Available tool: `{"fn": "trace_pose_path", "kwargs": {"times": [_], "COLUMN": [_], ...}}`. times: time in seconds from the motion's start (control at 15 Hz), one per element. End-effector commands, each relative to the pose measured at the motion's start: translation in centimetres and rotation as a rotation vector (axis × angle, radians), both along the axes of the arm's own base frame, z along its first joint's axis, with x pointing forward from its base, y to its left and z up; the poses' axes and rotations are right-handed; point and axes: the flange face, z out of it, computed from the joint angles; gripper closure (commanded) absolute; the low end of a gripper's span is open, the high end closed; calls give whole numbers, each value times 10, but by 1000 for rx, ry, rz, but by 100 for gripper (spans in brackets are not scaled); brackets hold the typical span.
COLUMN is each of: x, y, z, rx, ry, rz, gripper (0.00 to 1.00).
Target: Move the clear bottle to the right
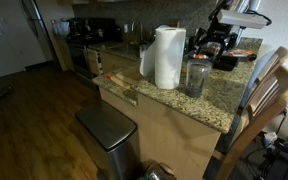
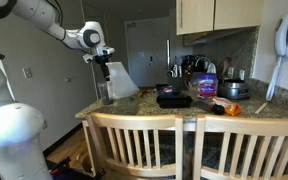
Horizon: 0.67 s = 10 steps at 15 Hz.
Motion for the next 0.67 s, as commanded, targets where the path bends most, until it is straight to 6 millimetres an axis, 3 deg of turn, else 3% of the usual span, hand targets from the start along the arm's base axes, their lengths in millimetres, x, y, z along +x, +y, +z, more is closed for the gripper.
{"fn": "trace_pose_path", "kwargs": {"times": [0.0,0.07,0.27,0.33,0.6], "x": [1,1,6,1,2], "y": [0,0,-4,0,1], "z": [-1,-1,-32,-13,-16], "rx": [0,0,-3,0,0], "ry": [2,2,104,44,50], "rz": [-1,-1,-22,-2,-2], "gripper": [0,0,0,0,0]}}
